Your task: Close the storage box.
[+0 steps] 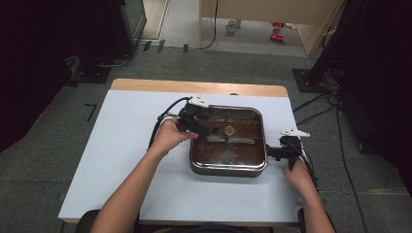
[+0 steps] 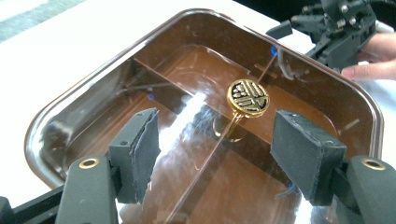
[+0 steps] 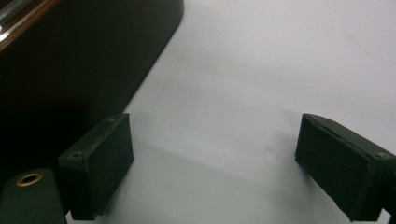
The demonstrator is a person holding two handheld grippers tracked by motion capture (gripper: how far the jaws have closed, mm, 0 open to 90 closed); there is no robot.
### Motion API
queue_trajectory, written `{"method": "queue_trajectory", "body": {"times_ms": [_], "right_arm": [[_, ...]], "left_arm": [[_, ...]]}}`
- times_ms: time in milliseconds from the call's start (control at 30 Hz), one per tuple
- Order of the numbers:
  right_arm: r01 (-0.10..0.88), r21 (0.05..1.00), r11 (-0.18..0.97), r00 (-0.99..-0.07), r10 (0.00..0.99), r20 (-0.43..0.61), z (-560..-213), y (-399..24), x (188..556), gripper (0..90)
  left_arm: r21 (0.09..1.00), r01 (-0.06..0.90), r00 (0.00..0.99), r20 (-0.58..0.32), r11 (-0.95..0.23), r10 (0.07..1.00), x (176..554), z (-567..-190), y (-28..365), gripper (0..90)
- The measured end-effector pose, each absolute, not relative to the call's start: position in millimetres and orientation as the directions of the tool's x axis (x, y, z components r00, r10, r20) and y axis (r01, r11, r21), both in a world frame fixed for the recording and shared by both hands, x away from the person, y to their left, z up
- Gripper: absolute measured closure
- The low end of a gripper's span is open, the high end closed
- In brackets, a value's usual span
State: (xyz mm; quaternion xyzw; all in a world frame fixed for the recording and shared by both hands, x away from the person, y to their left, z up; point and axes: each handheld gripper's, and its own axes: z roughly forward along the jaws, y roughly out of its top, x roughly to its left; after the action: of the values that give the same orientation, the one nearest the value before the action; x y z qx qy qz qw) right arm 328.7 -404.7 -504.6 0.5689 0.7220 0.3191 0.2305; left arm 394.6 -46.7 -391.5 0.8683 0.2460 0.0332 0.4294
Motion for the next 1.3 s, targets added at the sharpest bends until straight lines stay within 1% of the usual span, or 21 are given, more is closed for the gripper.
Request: {"method": "queue_trajectory", "body": {"times_ms": [67, 167, 267, 333, 367, 500, 667, 867, 1300], "right_arm": [[0.674, 0.724, 0.15, -0.247, 0.969, 0.029, -504.6, -404.7, 328.7, 10.7], [0.675, 0.723, 0.15, -0.247, 0.969, 0.029, -504.5, -404.6, 328.6, 10.7], [0.673, 0.724, 0.153, -0.248, 0.968, 0.026, -504.5, -404.7, 328.7, 10.7], [0.674, 0.723, 0.151, -0.247, 0.969, 0.027, -504.5, -404.6, 328.7, 10.7], [0.674, 0.723, 0.151, -0.247, 0.969, 0.028, -504.5, -404.6, 328.7, 10.7], [0.673, 0.724, 0.151, -0.246, 0.969, 0.027, -504.6, -404.5, 328.6, 10.7], [0.673, 0.724, 0.151, -0.247, 0.969, 0.027, -504.6, -404.6, 328.6, 10.7], [0.673, 0.724, 0.151, -0.247, 0.969, 0.027, -504.6, -404.6, 328.6, 10.7], [0.673, 0.724, 0.151, -0.246, 0.969, 0.027, -504.5, -404.5, 328.5, 10.7]], "left_arm": [[0.772, 0.42, 0.857, -0.164, -0.478, 0.488, 389.5, -392.5, -37.7, 32.6], [0.762, 0.435, 0.838, -0.149, -0.479, 0.525, 385.2, -393.1, -29.9, 30.8], [0.765, 0.439, 0.83, -0.145, -0.471, 0.538, 381.4, -394.1, -23.9, 29.9], [0.767, 0.433, 0.828, -0.13, -0.474, 0.545, 378.2, -395.0, -18.3, 29.7], [0.769, 0.43, 0.822, -0.118, -0.472, 0.557, 375.3, -395.8, -13.6, 28.2], [0.772, 0.435, 0.807, -0.106, -0.463, 0.581, 369.7, -398.5, -3.8, 27.9], [0.773, 0.43, 0.804, -0.092, -0.466, 0.588, 364.1, -400.7, 2.3, 27.8], [0.78, 0.413, 0.799, -0.063, -0.47, 0.598, 355.5, -406.3, 12.1, 25.7], [0.786, 0.428, 0.775, -0.066, -0.445, 0.629, 339.1, -420.4, 37.5, 24.2]]}}
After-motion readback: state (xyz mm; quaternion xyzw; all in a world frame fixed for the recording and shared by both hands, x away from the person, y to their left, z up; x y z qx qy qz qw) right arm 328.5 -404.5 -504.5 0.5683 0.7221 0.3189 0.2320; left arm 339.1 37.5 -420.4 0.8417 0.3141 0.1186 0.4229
